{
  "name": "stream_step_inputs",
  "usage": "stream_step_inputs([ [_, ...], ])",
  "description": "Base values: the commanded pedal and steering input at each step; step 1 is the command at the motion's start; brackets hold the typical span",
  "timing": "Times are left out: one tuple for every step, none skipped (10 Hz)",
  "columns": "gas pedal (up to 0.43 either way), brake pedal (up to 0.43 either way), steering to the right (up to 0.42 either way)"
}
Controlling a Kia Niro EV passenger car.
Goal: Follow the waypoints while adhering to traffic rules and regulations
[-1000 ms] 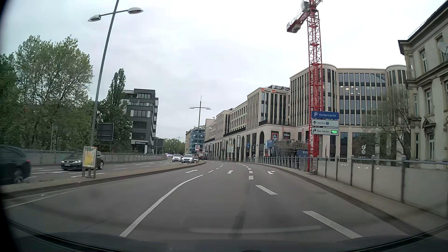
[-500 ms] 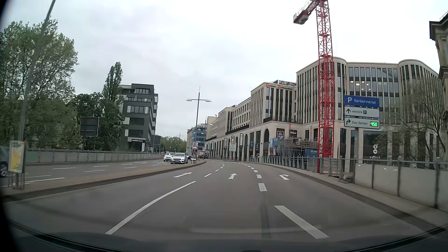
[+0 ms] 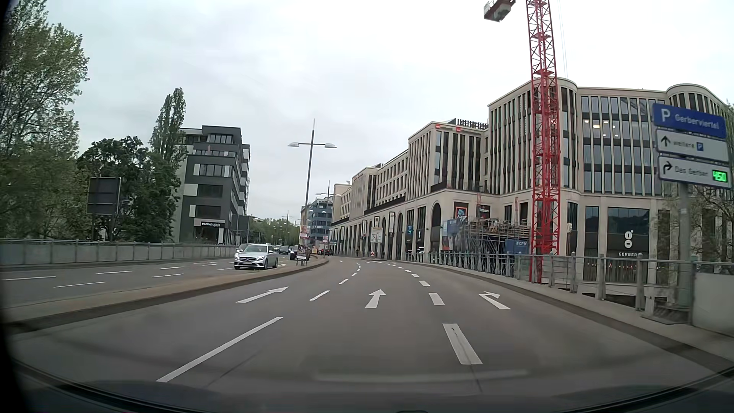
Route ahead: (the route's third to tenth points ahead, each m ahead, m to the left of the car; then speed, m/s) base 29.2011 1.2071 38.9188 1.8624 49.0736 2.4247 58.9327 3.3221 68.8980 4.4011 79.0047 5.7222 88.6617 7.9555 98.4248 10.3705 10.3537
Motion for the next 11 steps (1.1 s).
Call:
stream_step_inputs([
  [0.098, 0.000, 0.012],
  [0.079, 0.000, 0.012],
  [0.047, 0.000, 0.014],
  [0.047, 0.000, 0.017],
  [0.047, 0.000, 0.017],
  [0.079, 0.000, 0.016],
  [0.079, 0.000, 0.016],
  [0.079, 0.000, 0.016],
  [0.087, 0.000, 0.015],
  [0.087, 0.000, 0.010],
  [0.098, 0.000, 0.005],
])
